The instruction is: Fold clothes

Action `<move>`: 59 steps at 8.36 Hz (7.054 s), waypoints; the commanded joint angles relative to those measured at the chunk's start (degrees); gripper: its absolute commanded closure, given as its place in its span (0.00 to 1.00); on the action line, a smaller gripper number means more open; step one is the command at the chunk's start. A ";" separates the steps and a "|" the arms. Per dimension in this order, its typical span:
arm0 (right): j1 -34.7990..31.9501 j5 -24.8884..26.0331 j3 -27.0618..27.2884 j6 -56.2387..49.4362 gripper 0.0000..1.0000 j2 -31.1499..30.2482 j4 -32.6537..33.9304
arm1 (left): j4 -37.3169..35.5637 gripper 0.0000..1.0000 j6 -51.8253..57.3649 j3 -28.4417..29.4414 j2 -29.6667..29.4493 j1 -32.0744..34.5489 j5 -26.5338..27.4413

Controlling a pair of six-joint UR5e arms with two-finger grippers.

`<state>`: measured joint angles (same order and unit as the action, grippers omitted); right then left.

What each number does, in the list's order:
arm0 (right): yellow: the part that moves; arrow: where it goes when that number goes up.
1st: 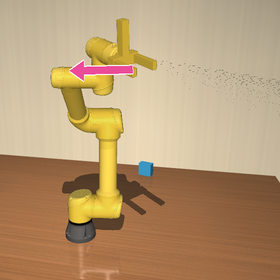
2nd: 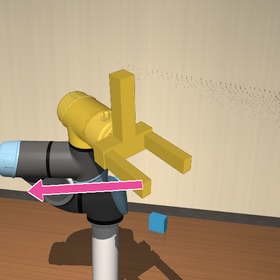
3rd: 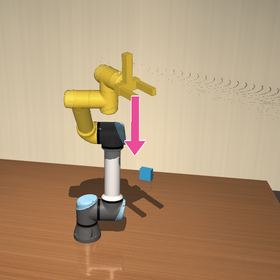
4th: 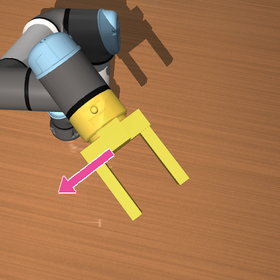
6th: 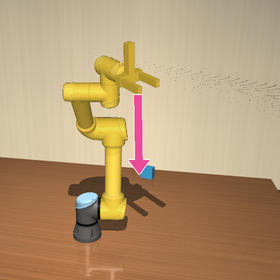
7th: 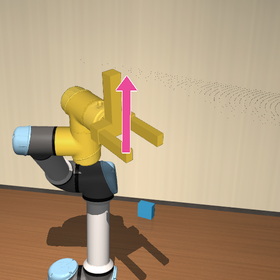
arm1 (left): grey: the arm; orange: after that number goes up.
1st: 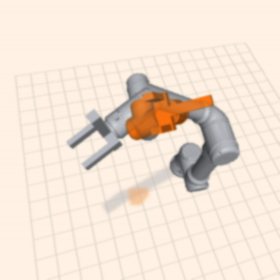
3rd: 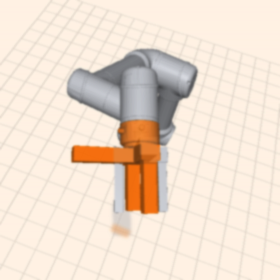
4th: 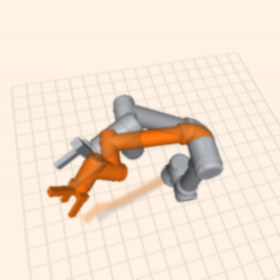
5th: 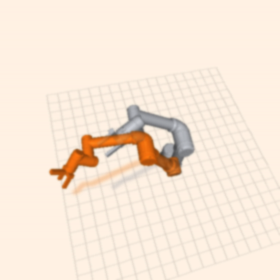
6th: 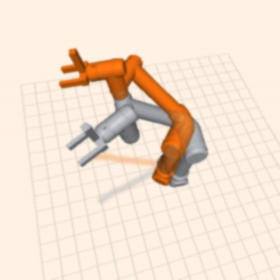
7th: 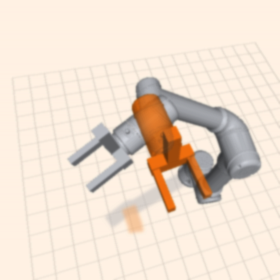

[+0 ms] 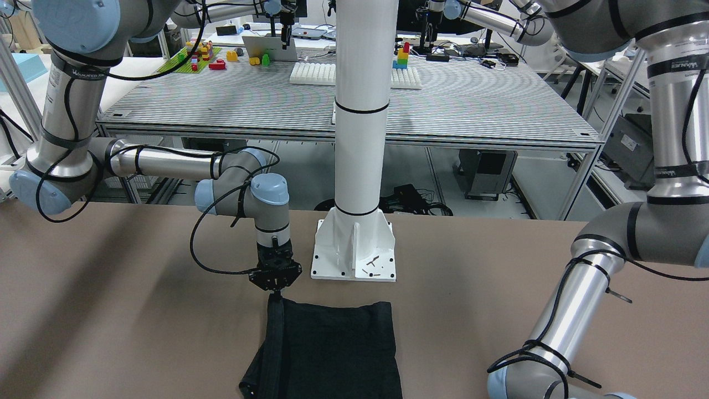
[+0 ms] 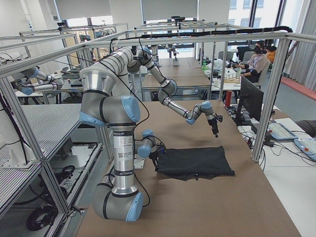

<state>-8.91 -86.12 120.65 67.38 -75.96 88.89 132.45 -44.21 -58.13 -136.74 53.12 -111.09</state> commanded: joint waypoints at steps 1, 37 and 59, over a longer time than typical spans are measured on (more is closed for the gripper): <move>0.48 0.60 -0.06 2.67 0.69 -1.21 -2.31 | 0.00 0.05 0.00 -0.40 0.24 -0.03 0.00; -9.46 -6.70 -6.57 -15.35 0.39 5.66 5.16 | 0.00 0.05 -0.88 -1.20 0.86 -1.44 0.09; -10.66 -4.23 -2.25 -8.05 0.07 2.29 5.07 | 0.09 0.05 -1.05 -1.55 0.86 -1.52 0.00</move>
<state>-16.68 -89.90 119.57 59.80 -77.03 93.79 132.49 -45.13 -59.67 -135.89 51.59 -111.09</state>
